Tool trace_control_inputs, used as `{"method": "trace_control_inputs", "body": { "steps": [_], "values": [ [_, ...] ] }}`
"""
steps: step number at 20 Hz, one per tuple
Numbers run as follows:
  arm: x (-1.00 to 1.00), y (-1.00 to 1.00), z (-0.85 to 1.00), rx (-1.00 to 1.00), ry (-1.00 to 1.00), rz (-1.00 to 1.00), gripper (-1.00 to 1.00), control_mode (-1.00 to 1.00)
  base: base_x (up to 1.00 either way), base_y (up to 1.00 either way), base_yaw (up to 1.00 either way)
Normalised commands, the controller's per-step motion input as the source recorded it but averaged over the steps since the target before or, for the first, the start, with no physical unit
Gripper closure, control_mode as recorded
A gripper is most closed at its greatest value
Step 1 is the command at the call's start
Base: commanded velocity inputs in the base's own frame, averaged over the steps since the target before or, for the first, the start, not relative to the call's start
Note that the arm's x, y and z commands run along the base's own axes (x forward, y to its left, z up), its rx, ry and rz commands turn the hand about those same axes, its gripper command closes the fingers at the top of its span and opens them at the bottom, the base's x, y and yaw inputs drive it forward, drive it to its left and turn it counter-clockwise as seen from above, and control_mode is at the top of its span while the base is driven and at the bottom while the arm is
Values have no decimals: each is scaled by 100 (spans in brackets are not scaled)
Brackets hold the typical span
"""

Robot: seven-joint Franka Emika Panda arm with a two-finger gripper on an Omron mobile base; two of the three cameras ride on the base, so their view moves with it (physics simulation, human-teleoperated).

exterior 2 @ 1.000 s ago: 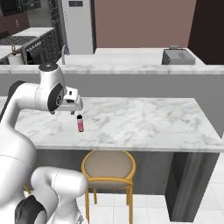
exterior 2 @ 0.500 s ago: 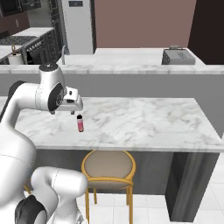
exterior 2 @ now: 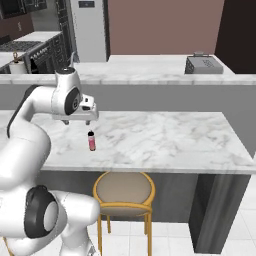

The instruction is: Place the large bottle from the dining counter next to the other large bottle outside the sink, and place the small bottle from the dining counter next to the other small bottle inside the sink.

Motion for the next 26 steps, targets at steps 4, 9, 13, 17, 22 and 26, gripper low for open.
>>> {"method": "trace_control_inputs", "body": {
  "steps": [4,9,13,17,22,26],
  "values": [
    [52,29,0,-5,1,0,-100,-100,0,0,0],
    [13,10,-7,-6,0,0,-100,-100,0,0,0],
    [0,0,-2,-3,0,-5,-100,-100,0,0,0],
    [6,0,-1,0,1,-3,-100,-100,0,0,0],
    [0,0,-22,0,3,-7,-100,-100,0,0,0],
    [0,0,-49,7,0,-8,-100,-100,0,0,0]
  ]
}}
